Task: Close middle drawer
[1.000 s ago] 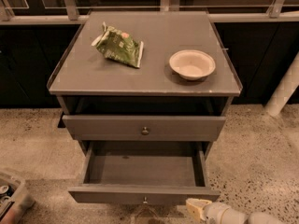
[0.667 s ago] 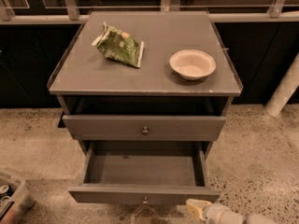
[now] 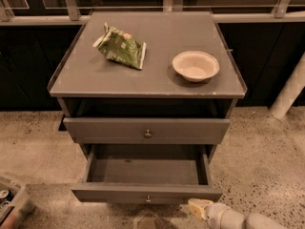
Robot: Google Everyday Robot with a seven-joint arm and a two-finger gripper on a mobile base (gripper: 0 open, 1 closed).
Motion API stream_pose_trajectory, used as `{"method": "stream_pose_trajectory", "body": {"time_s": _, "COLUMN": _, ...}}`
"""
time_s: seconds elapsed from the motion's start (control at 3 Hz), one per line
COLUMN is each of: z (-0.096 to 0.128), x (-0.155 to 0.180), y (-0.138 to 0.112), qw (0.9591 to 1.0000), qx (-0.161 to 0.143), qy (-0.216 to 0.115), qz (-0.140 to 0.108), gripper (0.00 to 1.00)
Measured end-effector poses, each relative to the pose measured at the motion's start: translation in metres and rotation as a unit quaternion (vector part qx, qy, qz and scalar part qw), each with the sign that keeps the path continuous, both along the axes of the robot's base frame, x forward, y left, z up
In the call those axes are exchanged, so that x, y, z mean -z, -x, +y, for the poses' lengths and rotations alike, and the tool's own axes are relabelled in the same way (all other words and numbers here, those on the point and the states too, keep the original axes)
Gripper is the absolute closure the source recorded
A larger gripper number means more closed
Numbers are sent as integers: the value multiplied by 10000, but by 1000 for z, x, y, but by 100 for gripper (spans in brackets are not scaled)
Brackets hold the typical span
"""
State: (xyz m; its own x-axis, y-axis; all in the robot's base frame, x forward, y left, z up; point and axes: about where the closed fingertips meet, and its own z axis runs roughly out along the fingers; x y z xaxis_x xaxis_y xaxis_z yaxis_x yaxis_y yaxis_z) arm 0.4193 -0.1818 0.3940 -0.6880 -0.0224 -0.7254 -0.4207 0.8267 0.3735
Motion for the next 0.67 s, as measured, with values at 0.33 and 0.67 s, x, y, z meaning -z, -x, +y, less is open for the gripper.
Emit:
{"method": "stream_pose_trajectory", "body": {"time_s": 0.33, "z": 3, "x": -9, "y": -28, "qw": 9994, "qx": -167, "qy": 158, "qz": -275, "gripper": 100}}
{"method": "stream_pose_trajectory", "body": {"time_s": 0.67, "z": 3, "x": -9, "y": -27, "qw": 9994, "qx": -167, "qy": 158, "qz": -275, "gripper": 100}}
